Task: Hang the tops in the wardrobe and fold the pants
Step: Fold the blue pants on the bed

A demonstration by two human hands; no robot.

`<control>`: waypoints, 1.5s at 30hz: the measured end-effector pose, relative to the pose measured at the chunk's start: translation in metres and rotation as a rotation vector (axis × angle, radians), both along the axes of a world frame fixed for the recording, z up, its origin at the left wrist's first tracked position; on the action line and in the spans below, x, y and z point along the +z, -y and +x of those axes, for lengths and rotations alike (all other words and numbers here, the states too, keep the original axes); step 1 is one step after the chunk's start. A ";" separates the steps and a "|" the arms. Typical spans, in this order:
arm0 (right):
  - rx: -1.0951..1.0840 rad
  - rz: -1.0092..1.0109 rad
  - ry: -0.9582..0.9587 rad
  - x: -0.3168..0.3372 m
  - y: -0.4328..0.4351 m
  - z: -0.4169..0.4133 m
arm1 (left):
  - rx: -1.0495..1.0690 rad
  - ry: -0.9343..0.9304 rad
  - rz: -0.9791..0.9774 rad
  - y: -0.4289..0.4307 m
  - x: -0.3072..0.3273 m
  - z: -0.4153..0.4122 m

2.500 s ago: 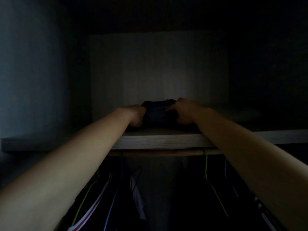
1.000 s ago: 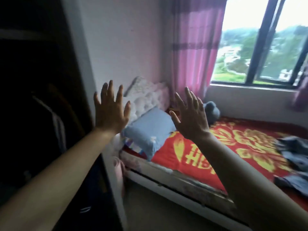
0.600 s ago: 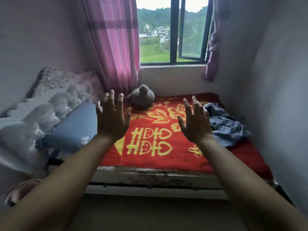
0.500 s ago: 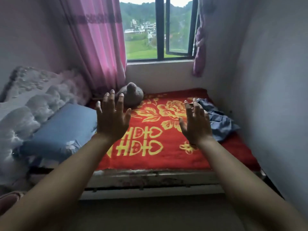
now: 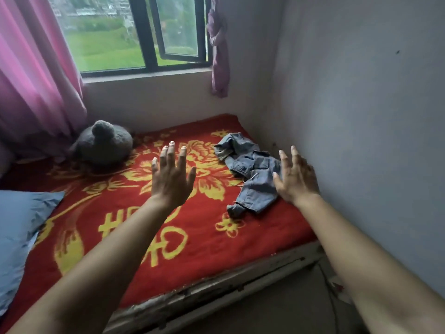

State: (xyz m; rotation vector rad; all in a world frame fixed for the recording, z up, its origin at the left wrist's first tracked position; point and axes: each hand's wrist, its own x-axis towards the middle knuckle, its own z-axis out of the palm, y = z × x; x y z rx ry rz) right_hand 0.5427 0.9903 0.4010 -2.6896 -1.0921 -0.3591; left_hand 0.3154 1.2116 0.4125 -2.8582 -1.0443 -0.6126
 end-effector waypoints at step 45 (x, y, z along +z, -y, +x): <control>-0.618 0.325 -0.863 -0.493 -0.236 0.366 | 0.089 -0.407 -0.513 -0.134 -0.498 0.340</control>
